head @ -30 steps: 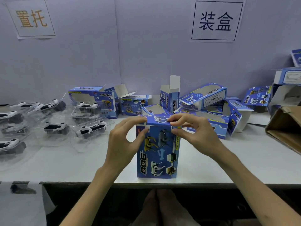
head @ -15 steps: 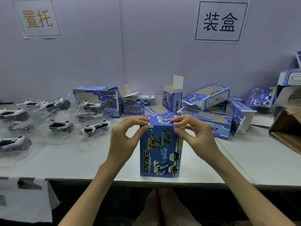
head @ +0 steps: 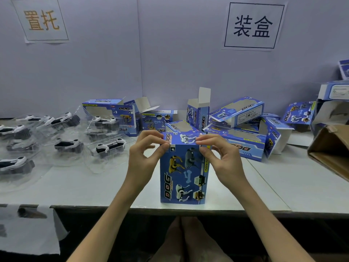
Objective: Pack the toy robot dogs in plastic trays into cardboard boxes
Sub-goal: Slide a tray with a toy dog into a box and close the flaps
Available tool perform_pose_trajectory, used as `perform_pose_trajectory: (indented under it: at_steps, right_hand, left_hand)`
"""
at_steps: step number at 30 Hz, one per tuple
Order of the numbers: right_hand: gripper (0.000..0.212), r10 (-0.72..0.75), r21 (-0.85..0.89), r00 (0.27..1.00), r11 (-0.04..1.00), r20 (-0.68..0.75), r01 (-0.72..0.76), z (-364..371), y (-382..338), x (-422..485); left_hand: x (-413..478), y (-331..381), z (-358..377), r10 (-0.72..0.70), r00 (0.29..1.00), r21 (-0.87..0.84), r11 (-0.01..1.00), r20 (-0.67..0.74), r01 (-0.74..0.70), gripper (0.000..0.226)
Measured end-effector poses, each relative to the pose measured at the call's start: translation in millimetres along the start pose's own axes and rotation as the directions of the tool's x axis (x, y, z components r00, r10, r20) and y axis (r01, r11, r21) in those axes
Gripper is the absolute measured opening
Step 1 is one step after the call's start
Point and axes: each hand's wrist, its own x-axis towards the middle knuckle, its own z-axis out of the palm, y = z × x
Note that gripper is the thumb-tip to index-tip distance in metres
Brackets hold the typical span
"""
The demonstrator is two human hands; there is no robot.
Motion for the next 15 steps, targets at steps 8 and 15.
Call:
perform_pose_trajectory:
  at_steps: [8, 15]
  right_hand:
    - [0.016, 0.016, 0.064, 0.999, 0.998, -0.029, -0.014, 1.4, 2.5, 0.8]
    - [0.01, 0.128, 0.319, 0.985, 0.944, -0.114, -0.086, 5.3, 4.7, -8.8]
  left_hand:
    - [14.0, -6.2, -9.8, -0.339, 0.876, -0.156, 0.899, 0.343, 0.409, 0.048]
    - [3.2, 2.2, 4.3, -0.288, 0.941, -0.11, 0.944, 0.179, 0.31, 0.094]
